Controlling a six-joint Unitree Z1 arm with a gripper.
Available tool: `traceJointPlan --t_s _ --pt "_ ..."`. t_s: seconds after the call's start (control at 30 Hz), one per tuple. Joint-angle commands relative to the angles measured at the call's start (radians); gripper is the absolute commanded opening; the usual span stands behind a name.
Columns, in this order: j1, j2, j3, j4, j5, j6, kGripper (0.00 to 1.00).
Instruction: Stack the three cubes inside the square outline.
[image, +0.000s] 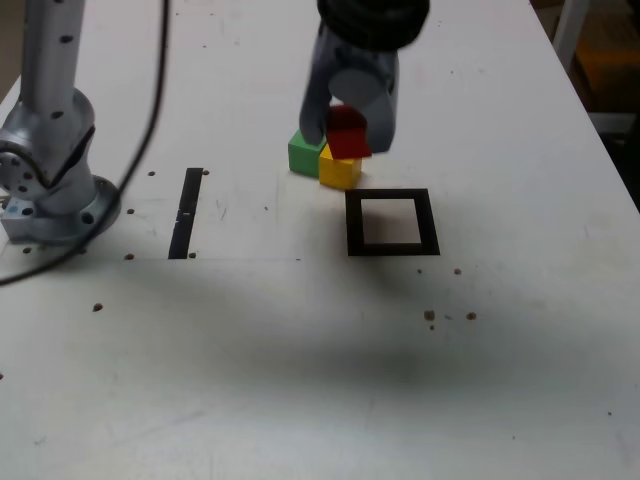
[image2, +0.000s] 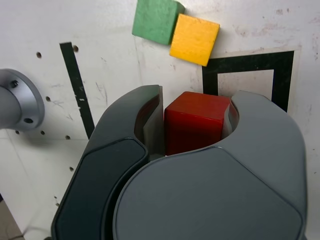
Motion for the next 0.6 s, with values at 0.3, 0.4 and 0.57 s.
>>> traceJointPlan --t_s 0.3,0.4,0.57 --pt "-0.02 0.091 -0.076 0.007 -0.016 -0.05 0.3" --pt "-0.027 0.123 -0.097 0.013 -0.026 -0.057 0.3" --pt "-0.028 0.174 -0.112 0.022 -0.045 -0.059 0.3"
